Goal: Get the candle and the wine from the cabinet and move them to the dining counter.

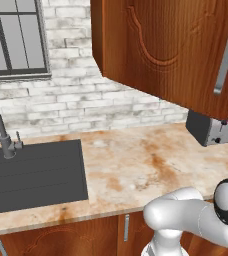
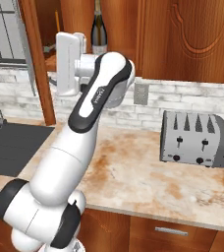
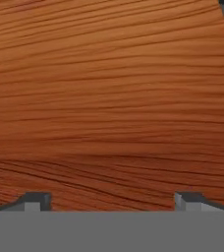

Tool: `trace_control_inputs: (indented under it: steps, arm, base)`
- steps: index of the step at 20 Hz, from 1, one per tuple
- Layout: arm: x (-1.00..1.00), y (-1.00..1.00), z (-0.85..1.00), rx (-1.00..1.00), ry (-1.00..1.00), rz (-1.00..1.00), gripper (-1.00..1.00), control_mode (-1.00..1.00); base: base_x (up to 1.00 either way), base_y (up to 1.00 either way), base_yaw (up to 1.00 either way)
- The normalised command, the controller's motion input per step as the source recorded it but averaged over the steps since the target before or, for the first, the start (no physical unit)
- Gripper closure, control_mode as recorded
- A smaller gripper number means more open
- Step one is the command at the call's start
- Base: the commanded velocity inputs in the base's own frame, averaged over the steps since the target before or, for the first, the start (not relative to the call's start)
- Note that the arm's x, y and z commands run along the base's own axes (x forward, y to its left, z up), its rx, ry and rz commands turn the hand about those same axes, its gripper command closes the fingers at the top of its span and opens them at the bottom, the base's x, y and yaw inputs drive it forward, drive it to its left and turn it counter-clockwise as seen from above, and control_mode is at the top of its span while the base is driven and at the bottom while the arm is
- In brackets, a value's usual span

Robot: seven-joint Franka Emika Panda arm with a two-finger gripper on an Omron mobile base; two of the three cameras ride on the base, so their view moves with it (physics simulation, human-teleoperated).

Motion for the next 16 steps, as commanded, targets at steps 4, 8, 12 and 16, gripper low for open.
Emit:
trace_control_inputs:
  steps: [4,8,12,16]
  arm:
    - [-0.12,0.92,0.0,0.0,0.0,0.03,-1.0,-1.0]
    - [-0.02,0.93,0.0,0.0,0.0,0.0,-1.0,-1.0]
    - [0.09,0.85,0.03,0.0,0.0,0.0,-1.0,-1.0]
    - [0.2,0.51,0.03,0.0,0.0,0.0,-1.0,-1.0]
  base:
    - [0.0,0.0,0.0]
    - [0.0,0.0,0.0]
    - [0.0,0.0,0.0]
    - [0.0,0.0,0.0]
